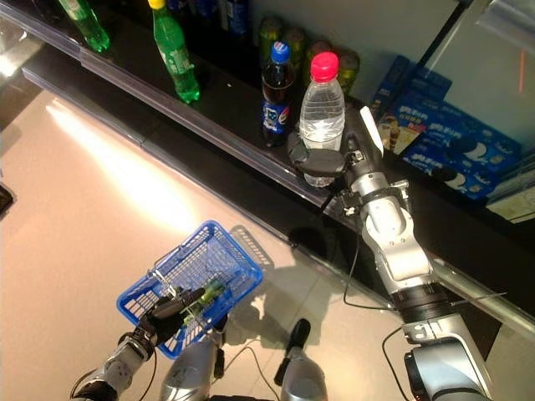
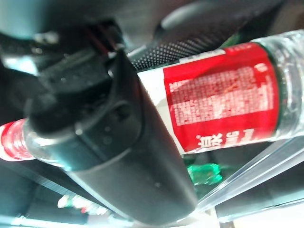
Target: Pick up the drink and place into the basket.
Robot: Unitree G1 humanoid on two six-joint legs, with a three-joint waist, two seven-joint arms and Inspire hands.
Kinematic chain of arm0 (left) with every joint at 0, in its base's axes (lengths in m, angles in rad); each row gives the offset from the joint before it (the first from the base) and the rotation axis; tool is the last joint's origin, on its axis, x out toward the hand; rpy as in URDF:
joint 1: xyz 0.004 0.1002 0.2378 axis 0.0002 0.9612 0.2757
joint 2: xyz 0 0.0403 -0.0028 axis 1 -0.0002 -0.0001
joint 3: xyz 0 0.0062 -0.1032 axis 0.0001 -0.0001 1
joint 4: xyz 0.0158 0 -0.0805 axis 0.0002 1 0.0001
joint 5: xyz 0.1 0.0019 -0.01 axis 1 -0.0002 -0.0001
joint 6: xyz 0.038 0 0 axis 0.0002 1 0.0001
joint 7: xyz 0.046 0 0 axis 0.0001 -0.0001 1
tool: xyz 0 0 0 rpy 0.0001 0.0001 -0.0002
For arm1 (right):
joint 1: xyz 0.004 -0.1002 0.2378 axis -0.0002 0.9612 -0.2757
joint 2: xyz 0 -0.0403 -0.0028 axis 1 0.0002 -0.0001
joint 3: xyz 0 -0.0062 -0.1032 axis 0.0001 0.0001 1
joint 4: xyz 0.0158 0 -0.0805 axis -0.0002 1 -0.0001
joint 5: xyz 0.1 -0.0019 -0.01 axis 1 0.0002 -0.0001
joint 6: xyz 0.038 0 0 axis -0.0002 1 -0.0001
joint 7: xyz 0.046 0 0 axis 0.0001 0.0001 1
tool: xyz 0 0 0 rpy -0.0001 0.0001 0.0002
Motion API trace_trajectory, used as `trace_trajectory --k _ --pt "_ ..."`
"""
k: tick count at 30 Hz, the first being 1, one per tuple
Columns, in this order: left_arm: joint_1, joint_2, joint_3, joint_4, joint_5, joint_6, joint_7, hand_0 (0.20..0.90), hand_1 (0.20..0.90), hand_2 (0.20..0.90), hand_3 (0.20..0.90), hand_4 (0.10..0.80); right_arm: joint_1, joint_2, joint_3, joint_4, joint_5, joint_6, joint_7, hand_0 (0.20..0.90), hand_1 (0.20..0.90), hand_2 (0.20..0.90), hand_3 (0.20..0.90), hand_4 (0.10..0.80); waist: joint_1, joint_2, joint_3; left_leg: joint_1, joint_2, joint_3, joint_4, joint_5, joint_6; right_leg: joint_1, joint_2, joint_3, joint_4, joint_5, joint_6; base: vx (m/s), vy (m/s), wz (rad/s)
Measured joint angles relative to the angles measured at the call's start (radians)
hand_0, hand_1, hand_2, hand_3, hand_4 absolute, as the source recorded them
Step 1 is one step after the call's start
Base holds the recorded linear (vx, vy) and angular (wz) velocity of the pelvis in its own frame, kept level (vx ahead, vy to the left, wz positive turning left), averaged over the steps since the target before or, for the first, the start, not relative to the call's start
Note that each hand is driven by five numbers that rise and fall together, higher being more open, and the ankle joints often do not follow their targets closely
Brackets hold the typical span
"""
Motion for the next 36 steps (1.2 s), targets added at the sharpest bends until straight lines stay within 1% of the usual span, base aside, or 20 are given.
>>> trace_trajectory --k 3,5,9,11,14,17,21,24,27,29,30,34,36 --pt "0.030 -0.002 -0.003 -0.008 -0.006 0.000 -0.003 0.300 0.300 0.300 0.200 0.100 0.037 0.000 0.000 -0.018 0.000 0.000 0.019 0.300 0.300 0.300 0.200 0.100 0.000 -0.003 -0.047 -0.013 -0.002 -0.017 0.000 -0.001 0.000 -0.002 -0.001 -0.017 0.000 -0.004 0.001 0.058 -0.003 0.16" --pt "0.057 -0.002 -0.004 -0.031 -0.014 0.000 -0.005 0.300 0.300 0.300 0.200 0.100 0.062 0.007 0.000 -0.018 0.000 0.000 0.035 0.300 0.300 0.300 0.200 0.100 0.015 -0.013 -0.077 -0.014 -0.003 -0.018 0.000 0.000 0.000 -0.002 -0.002 -0.019 0.000 -0.004 0.002 0.051 -0.001 0.05" --pt "0.099 -0.006 -0.005 -0.093 -0.042 0.000 -0.012 0.300 0.300 0.300 0.200 0.100 0.078 0.023 0.002 -0.019 0.000 0.001 0.049 0.300 0.300 0.300 0.200 0.100 0.026 -0.023 -0.100 -0.015 -0.008 -0.025 0.000 0.002 0.002 0.001 -0.006 -0.027 0.000 -0.005 0.003 0.033 -0.002 0.07" --pt "0.118 -0.008 -0.009 -0.152 -0.061 0.000 -0.013 0.300 0.300 0.300 0.200 0.100 0.088 0.024 0.002 -0.019 0.000 0.001 0.049 0.300 0.300 0.300 0.200 0.100 0.028 -0.023 -0.112 -0.027 -0.011 -0.045 0.000 0.007 0.003 0.002 -0.007 -0.044 0.000 -0.007 0.006 0.023 -0.010 0.23" --pt "0.134 -0.009 -0.018 -0.246 -0.084 0.000 -0.013 0.300 0.300 0.300 0.200 0.100 0.090 0.031 0.007 -0.019 0.000 0.002 0.049 0.300 0.300 0.300 0.200 0.100 0.052 -0.023 -0.112 -0.028 -0.011 -0.051 0.000 0.011 0.002 0.005 -0.006 -0.048 0.000 -0.007 0.006 0.021 -0.014 0.09" --pt "0.133 -0.001 -0.047 -0.328 -0.098 0.000 -0.012 0.300 0.300 0.300 0.200 0.100 0.090 0.047 0.022 -0.019 0.001 0.002 0.046 0.300 0.300 0.300 0.200 0.100 0.064 -0.023 -0.112 -0.028 -0.013 -0.071 0.000 0.015 0.001 0.017 -0.006 -0.068 0.000 -0.008 0.007 0.026 -0.014 0.16" --pt "0.134 0.008 -0.070 -0.438 -0.135 0.000 -0.008 0.300 0.300 0.300 0.200 0.100 0.090 0.053 0.067 -0.021 0.001 0.001 0.047 0.300 0.300 0.300 0.200 0.100 0.092 -0.023 -0.112 -0.028 -0.015 -0.083 0.000 0.016 0.001 0.025 -0.006 -0.073 0.000 -0.010 0.008 0.030 -0.007 0.12" --pt "0.134 0.018 -0.079 -0.506 -0.154 0.003 0.000 0.300 0.300 0.300 0.200 0.100 0.091 0.053 0.102 -0.021 0.001 0.001 0.048 0.300 0.300 0.300 0.200 0.100 0.098 -0.023 -0.112 -0.029 -0.020 -0.104 0.000 0.018 0.002 0.037 -0.010 -0.073 0.000 -0.017 0.015 0.009 -0.015 0.19" --pt "0.134 0.032 -0.089 -0.577 -0.158 0.006 0.001 0.300 0.300 0.300 0.200 0.100 0.092 0.056 0.130 -0.031 0.001 0.001 0.049 0.300 0.300 0.300 0.200 0.100 0.123 -0.023 -0.112 -0.030 -0.021 -0.107 0.000 0.019 0.001 0.038 -0.010 -0.075 -0.001 -0.017 0.015 0.006 -0.016 0.04" --pt "0.133 0.048 -0.100 -0.609 -0.159 0.014 0.001 0.300 0.300 0.300 0.200 0.100 0.091 0.062 0.138 -0.033 0.001 0.001 0.049 0.300 0.300 0.300 0.200 0.100 0.126 -0.023 -0.112 -0.032 -0.022 -0.113 0.000 0.019 0.001 0.040 -0.010 -0.083 -0.001 -0.018 0.015 0.010 -0.024 0.13" --pt "0.133 0.056 -0.106 -0.637 -0.164 0.023 0.001 0.300 0.300 0.300 0.200 0.100 0.092 0.064 0.144 -0.035 0.001 0.001 0.048 0.300 0.300 0.300 0.200 0.100 0.126 -0.023 -0.112 -0.035 -0.025 -0.127 0.000 0.022 0.002 0.045 -0.011 -0.095 0.000 -0.021 0.017 0.009 -0.023 0.20" --pt "0.133 0.077 -0.126 -0.711 -0.182 0.043 0.001 0.300 0.300 0.300 0.200 0.100 0.092 0.066 0.167 -0.042 0.001 0.000 0.045 0.300 0.300 0.300 0.200 0.100 0.150 -0.024 -0.113 -0.035 -0.026 -0.132 0.000 0.022 0.001 0.047 -0.011 -0.097 0.000 -0.023 0.018 0.002 -0.008 0.06" --pt "0.133 0.089 -0.128 -0.744 -0.185 0.067 0.001 0.300 0.300 0.300 0.200 0.100 0.091 0.068 0.177 -0.043 0.002 -0.003 0.045 0.300 0.300 0.300 0.200 0.100 0.154 -0.024 -0.113 -0.035 -0.028 -0.138 0.000 0.022 0.001 0.050 -0.012 -0.097 0.000 -0.024 0.019 -0.002 -0.010 0.05"
